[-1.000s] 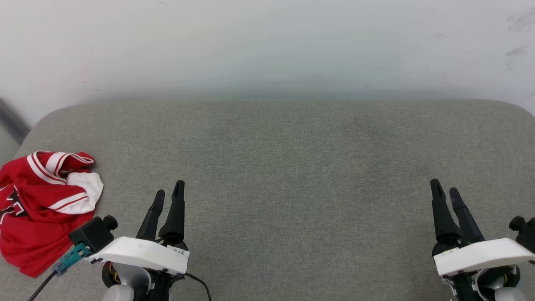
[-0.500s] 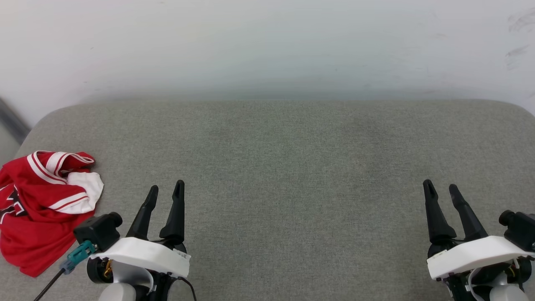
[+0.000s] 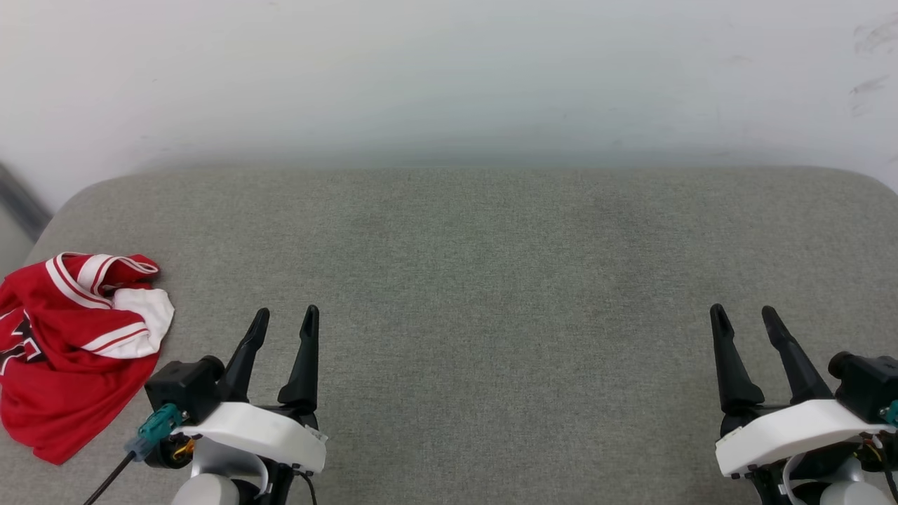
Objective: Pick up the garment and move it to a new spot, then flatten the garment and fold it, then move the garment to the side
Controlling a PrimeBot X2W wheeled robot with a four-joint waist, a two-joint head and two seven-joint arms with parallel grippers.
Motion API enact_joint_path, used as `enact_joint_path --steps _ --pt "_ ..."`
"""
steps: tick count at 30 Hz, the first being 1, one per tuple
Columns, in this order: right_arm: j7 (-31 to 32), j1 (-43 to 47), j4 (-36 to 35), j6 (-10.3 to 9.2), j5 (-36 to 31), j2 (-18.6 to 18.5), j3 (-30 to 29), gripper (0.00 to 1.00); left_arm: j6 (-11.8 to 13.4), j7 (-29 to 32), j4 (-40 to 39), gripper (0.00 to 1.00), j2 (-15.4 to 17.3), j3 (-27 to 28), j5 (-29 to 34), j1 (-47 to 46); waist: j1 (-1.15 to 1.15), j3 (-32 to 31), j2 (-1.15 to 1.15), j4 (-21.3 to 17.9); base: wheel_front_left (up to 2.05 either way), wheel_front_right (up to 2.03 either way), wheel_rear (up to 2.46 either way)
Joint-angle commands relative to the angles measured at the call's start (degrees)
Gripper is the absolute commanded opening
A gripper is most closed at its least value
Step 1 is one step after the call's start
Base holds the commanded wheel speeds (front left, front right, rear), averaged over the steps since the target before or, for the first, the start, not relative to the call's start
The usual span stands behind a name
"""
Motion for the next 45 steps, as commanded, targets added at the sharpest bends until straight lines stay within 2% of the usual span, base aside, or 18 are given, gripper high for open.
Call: enact_joint_path --steps 1,21,45 --pt "-0.2 0.3 -0.8 0.00 -1.6 0.1 -0.1 1.00 0.1 -0.5 -0.3 1.00 0.5 -0.1 1.4 -1.0 0.00 0.0 0.00 0.0 0.00 0.00 0.00" --pt "-0.8 1.5 -2.4 -0.01 -11.0 0.2 -0.8 1.00 0.1 -3.1 1.8 1.00 -0.8 0.9 9.2 -0.7 0.00 0.1 0.00 -0.2 0.00 0.00 0.00" --pt "-2.6 2.1 -2.2 -0.01 -17.2 0.2 -1.3 1.00 -0.1 -5.6 5.3 1.00 -2.0 2.0 15.6 -1.3 0.00 0.1 0.00 -0.1 0.00 0.00 0.00"
